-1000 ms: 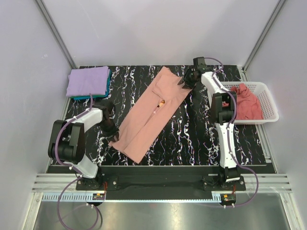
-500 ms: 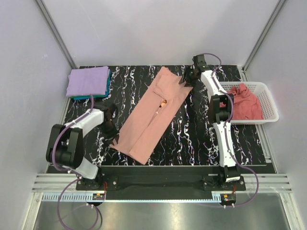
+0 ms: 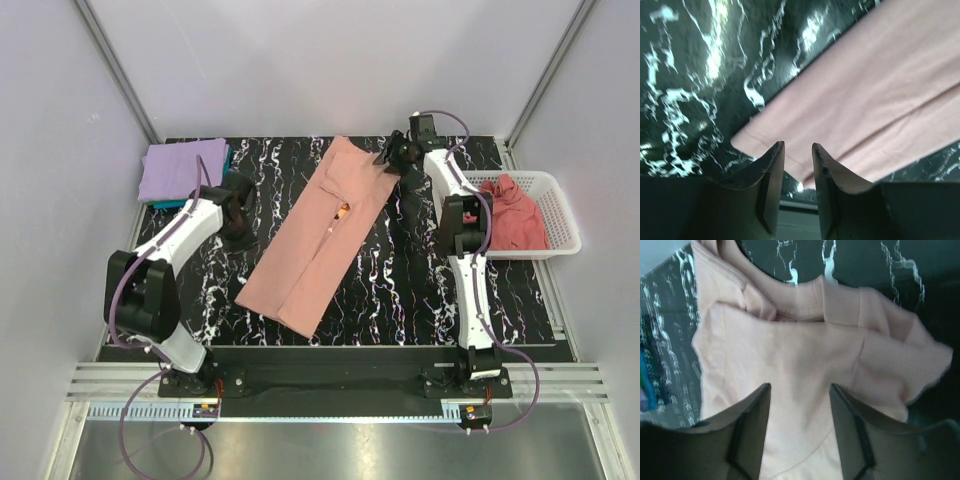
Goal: Fold and stack the t-shirts
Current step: Fold the tshirt
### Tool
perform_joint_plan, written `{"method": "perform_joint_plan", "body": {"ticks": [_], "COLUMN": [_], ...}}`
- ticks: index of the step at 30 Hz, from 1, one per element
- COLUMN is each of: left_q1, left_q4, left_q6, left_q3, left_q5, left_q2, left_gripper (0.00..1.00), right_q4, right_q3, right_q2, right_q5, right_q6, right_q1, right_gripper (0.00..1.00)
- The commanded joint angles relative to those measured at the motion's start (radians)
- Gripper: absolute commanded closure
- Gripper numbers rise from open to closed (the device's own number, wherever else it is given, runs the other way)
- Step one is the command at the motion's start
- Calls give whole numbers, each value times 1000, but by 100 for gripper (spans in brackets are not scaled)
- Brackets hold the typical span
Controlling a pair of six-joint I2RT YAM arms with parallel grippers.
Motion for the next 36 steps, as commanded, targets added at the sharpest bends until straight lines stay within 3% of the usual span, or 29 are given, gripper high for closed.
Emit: {"method": "perform_joint_plan", "body": {"ticks": [1,3,4,8,14,21,30,36], "left_q1": [60,63,63,61,61,37,-42,-74], "left_q4": [4,25,31,74,105,154,165,105], "left_q6": [108,134,138,152,169,129,30,-27], "left_q3": [12,3,-6,-55,-149,-235,-279,-270], "left_q5": [-21,0,12,52,52,94,141,111], "left_q2": [56,79,89,113,132,124,142,115], "left_gripper": [65,66,66,66,66,66,65,65], "right_q4": [128,197,202,279,381,281,-43,-72], "right_q3": [-208,-300,-334,-492,-643,-611,-286,-196], "right_q2": [-235,-315,-331,-381,-389,-318,-141,-98], "right_q5": [28,17,22,-9,10,68,103,114], "right_q6": [188,268,292,382,488,412,148,61], "right_q1": [-3,7,13,61,102,102,93,61], "right_gripper": [45,51,61,86,100,100,100,100]}}
